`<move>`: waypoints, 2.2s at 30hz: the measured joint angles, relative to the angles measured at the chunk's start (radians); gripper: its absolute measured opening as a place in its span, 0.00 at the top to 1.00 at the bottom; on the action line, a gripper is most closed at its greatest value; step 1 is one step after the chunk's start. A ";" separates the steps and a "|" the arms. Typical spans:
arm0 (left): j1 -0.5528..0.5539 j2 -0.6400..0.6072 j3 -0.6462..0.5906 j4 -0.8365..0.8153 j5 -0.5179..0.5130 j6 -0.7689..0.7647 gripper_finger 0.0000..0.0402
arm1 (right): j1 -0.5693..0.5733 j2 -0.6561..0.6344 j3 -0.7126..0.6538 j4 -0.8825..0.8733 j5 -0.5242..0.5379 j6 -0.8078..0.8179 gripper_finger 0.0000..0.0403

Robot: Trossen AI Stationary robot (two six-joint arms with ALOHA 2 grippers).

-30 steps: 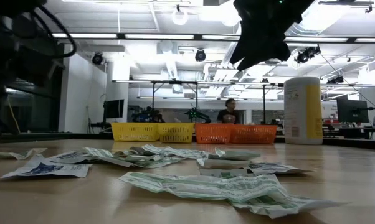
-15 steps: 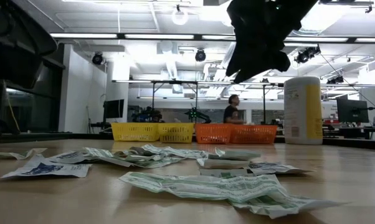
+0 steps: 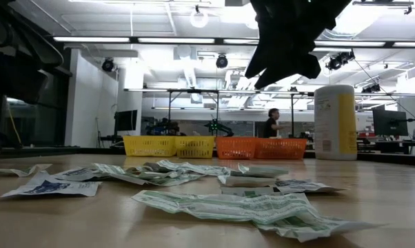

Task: Pick & Place First Aid Supplies
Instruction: Put the green pad into the right orange bin

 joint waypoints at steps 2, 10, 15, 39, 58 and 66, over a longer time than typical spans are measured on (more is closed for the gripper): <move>0.000 0.002 -0.001 -0.004 -0.003 0.000 0.62 | 0.007 0.000 0.000 -0.001 0.003 0.015 0.60; 0.000 0.003 -0.002 -0.005 -0.021 -0.018 0.63 | 0.036 0.000 0.000 -0.002 0.005 0.022 0.60; 0.000 0.004 -0.004 -0.009 -0.035 -0.026 0.69 | 0.051 0.000 0.000 -0.002 0.019 0.039 0.60; 0.003 -0.061 0.069 -0.091 -0.211 0.119 1.00 | 0.070 0.000 0.000 -0.001 0.069 0.044 0.60; 0.002 -0.156 0.186 -0.123 -0.455 0.312 1.00 | 0.070 0.064 0.000 0.365 0.069 -0.070 0.60; 0.002 -0.156 0.293 -0.095 -0.635 0.491 1.00 | 0.070 0.140 0.000 0.574 0.064 -0.215 0.60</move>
